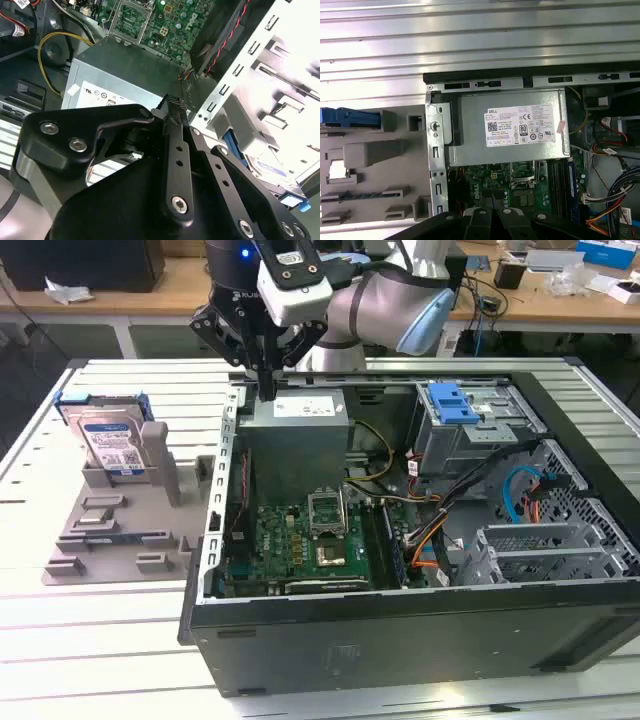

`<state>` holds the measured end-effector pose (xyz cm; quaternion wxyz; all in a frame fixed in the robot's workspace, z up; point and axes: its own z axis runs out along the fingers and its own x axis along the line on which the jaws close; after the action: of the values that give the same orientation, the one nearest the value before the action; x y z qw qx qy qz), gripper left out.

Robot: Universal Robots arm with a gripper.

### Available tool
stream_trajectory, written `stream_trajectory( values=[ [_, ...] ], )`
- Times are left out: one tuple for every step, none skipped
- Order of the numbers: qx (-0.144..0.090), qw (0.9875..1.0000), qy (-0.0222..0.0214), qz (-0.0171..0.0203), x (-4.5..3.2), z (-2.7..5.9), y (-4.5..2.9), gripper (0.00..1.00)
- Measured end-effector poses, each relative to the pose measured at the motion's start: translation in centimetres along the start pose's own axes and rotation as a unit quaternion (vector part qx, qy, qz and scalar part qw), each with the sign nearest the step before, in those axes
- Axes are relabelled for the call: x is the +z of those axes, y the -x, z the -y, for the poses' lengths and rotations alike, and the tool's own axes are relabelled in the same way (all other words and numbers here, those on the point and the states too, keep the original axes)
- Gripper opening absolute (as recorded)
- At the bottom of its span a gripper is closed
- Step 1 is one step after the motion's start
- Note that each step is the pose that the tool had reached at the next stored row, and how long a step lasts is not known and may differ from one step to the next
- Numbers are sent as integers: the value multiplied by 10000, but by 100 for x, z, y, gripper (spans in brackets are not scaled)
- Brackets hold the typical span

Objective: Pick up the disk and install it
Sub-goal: 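Reach for the disk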

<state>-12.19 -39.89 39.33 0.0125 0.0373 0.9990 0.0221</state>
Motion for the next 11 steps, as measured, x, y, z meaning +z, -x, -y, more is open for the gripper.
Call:
stream_trajectory(
  values=[
    [2,10000,0,1,0,1,-12,11],
    [1,10000,0,0,-1,4,-52,11],
    [0,10000,0,0,-4,10,-130,11],
    [0,10000,0,0,-4,12,-157,11],
    [0,10000,0,0,-5,13,-181,11],
    [1,10000,0,0,-6,16,-217,11],
    [1,10000,0,0,-6,18,-244,11],
    [0,10000,0,0,-7,20,-266,11],
    [0,10000,0,0,-8,22,-295,11],
    [0,10000,0,0,-9,24,-316,11],
    [1,10000,0,0,-9,26,-356,11]
  ],
)
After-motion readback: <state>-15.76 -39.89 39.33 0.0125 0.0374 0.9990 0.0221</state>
